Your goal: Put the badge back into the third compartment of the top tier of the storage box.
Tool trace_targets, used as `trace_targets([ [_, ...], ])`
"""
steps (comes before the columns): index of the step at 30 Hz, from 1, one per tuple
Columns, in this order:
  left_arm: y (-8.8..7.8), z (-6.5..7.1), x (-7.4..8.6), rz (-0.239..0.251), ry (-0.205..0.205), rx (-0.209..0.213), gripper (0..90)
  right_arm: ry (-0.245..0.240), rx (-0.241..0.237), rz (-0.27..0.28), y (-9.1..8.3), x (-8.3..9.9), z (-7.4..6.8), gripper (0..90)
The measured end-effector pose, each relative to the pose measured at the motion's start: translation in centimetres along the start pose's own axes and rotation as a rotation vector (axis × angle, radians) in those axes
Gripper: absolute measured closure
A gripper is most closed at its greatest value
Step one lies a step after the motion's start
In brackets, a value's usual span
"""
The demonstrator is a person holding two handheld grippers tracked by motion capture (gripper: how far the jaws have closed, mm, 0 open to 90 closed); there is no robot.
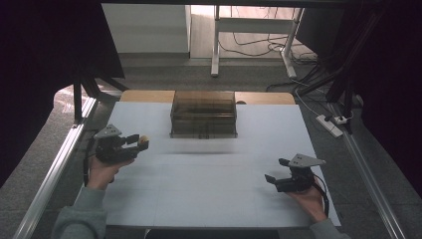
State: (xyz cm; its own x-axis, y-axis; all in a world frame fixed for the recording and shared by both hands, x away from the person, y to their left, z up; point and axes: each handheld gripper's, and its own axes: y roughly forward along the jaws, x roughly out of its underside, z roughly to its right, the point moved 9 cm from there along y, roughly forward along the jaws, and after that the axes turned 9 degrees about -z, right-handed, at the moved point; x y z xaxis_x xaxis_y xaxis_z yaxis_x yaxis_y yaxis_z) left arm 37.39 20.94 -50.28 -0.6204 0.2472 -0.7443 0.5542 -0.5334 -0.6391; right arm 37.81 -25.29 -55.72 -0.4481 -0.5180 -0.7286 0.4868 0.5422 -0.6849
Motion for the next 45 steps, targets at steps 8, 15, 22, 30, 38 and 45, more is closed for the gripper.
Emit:
trace_targets([
  [8, 0.0, 0.6, -0.8, 0.023, 0.009, 0.012, 46.6, -0.006, -0.003, -0.008, 0.0, 0.0, 0.0, 14.0],
  [15, 0.1, 1.1, -1.6, 0.034, 0.018, 0.021, 46.6, -0.007, -0.004, -0.012, 0.0, 0.1, 0.0, 14.0],
  [22, 0.1, 1.5, -2.1, 0.046, 0.027, 0.025, 46.6, -0.007, -0.004, -0.01, 0.1, 0.1, 0.0, 14.0],
  [30, 0.1, 2.1, -2.8, 0.06, 0.038, 0.039, 46.6, -0.007, -0.003, -0.009, 0.1, 0.0, 0.0, 14.1],
  [38, 0.3, 2.7, -3.5, 0.068, 0.05, 0.048, 46.6, -0.007, 0.0, -0.009, 0.1, 0.1, 0.0, 14.1],
  [45, 0.5, 3.1, -4.1, 0.075, 0.06, 0.056, 46.6, -0.003, 0.001, -0.01, 0.1, 0.1, 0.1, 14.1],
])
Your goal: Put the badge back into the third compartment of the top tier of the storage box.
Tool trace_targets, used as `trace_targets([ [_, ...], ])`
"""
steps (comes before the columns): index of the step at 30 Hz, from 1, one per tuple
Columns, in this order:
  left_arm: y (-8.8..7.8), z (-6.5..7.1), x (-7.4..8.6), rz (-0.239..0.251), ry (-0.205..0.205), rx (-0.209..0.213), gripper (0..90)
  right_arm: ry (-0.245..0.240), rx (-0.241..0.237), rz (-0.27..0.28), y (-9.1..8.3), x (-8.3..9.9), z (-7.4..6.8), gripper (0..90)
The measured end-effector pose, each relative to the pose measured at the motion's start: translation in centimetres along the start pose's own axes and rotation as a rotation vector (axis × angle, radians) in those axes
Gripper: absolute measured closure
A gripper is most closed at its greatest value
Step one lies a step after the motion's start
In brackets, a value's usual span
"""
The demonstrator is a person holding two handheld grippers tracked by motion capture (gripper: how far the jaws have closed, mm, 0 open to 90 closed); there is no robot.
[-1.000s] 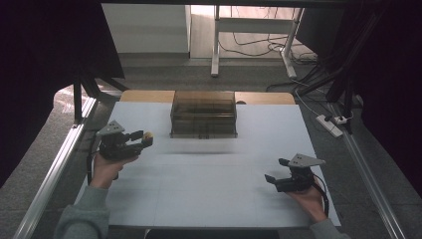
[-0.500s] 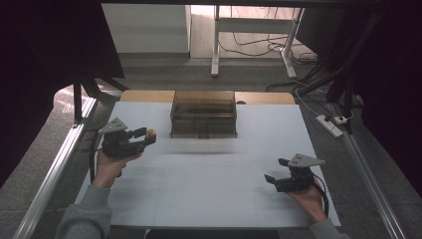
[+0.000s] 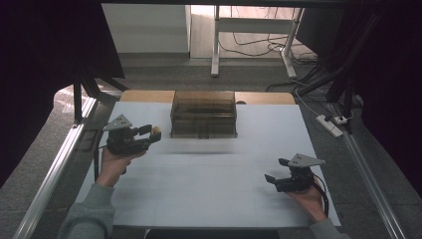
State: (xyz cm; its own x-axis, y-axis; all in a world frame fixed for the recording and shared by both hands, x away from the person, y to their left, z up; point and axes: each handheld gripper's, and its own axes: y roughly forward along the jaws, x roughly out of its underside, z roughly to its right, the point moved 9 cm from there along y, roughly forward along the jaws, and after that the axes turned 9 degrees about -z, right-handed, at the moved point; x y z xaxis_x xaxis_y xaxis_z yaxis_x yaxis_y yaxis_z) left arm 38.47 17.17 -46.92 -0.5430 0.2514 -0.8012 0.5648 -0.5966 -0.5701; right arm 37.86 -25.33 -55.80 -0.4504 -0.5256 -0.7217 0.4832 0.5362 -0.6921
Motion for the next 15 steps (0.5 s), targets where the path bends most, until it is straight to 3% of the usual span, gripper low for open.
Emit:
trace_targets([
  [15, 2.0, 1.1, -1.6, -0.003, 0.04, 0.035, 46.6, 0.004, -0.001, 0.015, -0.1, -0.1, -0.1, 14.1],
])
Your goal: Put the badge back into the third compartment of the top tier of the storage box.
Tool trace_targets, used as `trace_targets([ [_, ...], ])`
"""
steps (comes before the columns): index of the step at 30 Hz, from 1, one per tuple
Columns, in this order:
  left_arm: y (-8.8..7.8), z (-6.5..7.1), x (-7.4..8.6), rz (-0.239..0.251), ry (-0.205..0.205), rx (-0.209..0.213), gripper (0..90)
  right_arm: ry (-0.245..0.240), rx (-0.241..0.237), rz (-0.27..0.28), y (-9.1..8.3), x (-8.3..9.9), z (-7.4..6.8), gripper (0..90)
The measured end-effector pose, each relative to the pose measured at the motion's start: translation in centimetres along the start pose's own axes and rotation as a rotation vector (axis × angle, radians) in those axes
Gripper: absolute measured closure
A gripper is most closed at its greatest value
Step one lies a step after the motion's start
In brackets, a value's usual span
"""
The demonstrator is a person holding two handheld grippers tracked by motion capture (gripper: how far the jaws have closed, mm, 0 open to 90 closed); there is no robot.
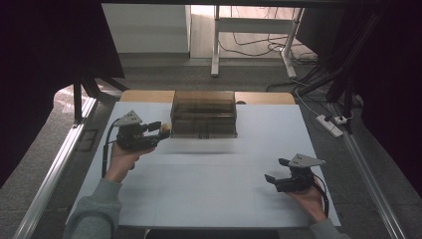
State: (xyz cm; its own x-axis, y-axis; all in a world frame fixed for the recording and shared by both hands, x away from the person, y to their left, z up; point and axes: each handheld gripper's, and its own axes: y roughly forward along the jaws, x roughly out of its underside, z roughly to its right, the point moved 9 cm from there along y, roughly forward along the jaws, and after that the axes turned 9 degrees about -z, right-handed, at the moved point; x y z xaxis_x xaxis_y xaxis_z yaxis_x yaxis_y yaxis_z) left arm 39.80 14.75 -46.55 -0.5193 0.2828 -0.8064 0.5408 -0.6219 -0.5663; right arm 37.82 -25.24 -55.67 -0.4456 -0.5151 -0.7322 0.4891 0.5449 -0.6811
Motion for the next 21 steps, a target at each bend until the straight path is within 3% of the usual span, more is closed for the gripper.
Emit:
trace_targets([
  [12, 1.8, 1.4, -1.3, -0.007, 0.044, 0.021, 46.6, -0.002, 0.006, 0.001, -0.1, 0.0, 0.0, 14.2],
  [21, 2.1, 1.6, -1.6, 0.001, 0.041, 0.037, 46.6, -0.006, -0.001, 0.001, -0.1, 0.0, 0.0, 14.2],
])
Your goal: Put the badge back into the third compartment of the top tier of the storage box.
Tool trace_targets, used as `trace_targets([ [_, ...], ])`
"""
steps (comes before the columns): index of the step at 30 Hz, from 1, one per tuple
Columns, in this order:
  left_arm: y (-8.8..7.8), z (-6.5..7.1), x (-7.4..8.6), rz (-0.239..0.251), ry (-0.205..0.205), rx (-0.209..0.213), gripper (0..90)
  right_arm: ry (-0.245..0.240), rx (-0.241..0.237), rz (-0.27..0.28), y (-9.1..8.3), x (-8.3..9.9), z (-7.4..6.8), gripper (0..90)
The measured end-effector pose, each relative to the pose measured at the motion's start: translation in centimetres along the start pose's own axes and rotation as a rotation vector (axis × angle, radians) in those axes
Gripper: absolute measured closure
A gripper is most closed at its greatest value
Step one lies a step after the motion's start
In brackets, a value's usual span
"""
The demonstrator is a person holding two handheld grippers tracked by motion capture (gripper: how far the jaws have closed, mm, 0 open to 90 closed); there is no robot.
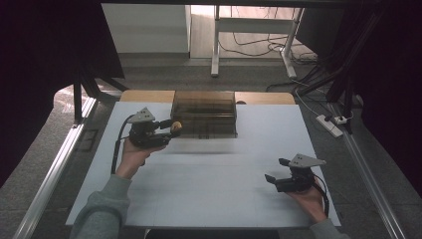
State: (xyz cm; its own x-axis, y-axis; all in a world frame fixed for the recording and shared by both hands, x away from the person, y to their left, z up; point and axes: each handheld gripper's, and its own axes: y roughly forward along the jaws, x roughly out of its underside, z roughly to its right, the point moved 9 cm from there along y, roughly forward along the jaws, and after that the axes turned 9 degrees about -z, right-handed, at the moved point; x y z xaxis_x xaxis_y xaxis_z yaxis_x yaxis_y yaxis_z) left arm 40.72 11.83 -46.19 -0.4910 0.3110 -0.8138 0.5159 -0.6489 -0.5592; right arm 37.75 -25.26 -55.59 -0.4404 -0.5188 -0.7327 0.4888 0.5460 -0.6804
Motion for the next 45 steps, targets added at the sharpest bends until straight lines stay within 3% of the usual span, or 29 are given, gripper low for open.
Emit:
trace_targets([
  [45, 4.1, 2.7, -2.9, -0.002, 0.05, 0.073, 46.6, 0.003, 0.0, 0.004, 0.0, 0.0, 0.0, 14.5],
])
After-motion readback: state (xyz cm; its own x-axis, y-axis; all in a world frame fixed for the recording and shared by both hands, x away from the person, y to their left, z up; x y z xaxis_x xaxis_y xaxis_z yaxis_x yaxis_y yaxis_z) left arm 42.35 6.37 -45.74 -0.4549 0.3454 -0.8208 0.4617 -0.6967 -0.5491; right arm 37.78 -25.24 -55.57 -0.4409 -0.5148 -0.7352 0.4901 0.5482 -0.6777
